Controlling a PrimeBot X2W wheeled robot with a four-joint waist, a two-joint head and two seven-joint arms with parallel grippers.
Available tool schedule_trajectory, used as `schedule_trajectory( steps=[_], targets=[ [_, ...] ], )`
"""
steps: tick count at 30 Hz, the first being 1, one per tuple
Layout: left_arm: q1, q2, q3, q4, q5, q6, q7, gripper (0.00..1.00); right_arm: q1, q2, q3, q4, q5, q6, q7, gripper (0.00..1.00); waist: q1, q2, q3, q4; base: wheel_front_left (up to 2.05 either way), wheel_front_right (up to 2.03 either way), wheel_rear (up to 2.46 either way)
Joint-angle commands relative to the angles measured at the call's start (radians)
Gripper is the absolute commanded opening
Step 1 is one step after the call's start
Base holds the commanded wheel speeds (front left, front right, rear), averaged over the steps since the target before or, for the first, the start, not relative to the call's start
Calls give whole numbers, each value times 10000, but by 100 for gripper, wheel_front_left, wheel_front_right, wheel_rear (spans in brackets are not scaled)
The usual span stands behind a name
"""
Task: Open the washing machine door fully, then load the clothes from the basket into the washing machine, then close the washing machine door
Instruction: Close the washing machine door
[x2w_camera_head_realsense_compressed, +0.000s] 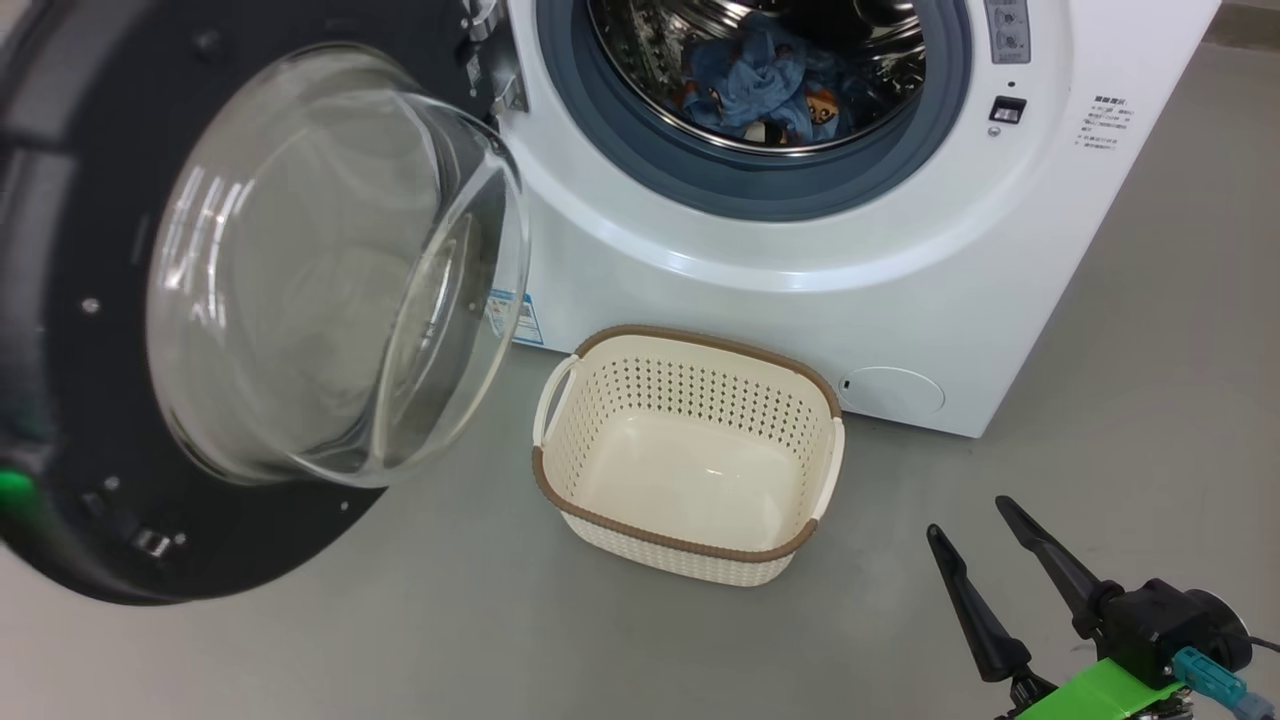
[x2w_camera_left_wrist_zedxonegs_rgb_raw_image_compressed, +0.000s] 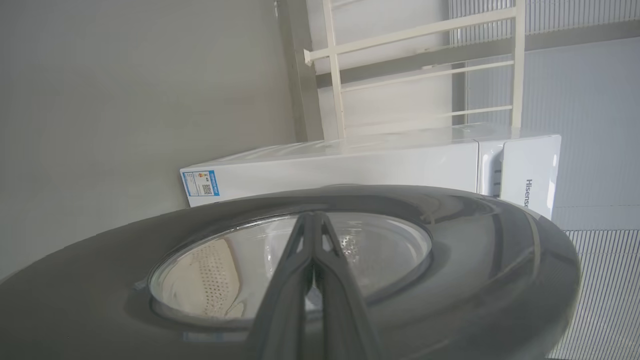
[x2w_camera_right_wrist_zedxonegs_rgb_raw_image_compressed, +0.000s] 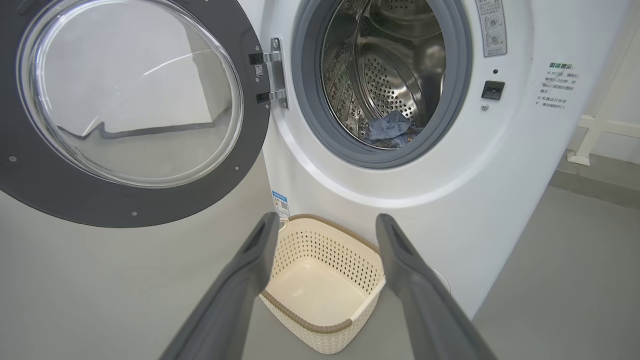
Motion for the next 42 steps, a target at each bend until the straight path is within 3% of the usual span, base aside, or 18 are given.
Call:
schedule_trajectory(
  steps=[1, 7, 12, 24, 33, 42],
  targets=[
    [128, 249, -46, -345, -60, -56, 356, 0, 32, -59, 144, -198, 29, 16, -120, 100, 0, 0, -42, 41, 0, 0, 0],
    [597, -209, -524, -1342, -150, -121, 1481, 0, 133, 182, 65, -174, -12, 16, -120, 100, 0, 0, -215, 234, 0, 0, 0],
    [991, -637, -595, -2215, -348, 123, 1916, 0, 118, 428, 55, -164, -39, 16, -120, 100, 0, 0, -303, 316, 0, 0, 0],
    [2376, -2266, -1277, -5512, -747, 861, 2990, 0, 117, 744, -82, -189, -70, 16, -120, 100, 0, 0, -260, 298, 0, 0, 0],
    [2923, -2810, -1972, -7244, -1270, 1358, 3062, 0, 24, 886, -130, -174, -25, 16, -120, 100, 0, 0, -213, -166, 0, 0, 0],
    [3352, -2886, -3448, -7966, -1789, 1184, 1847, 0, -10, 1106, -181, -112, 6, 16, -120, 100, 0, 0, -240, -1125, 0, 0, 0]
  ],
)
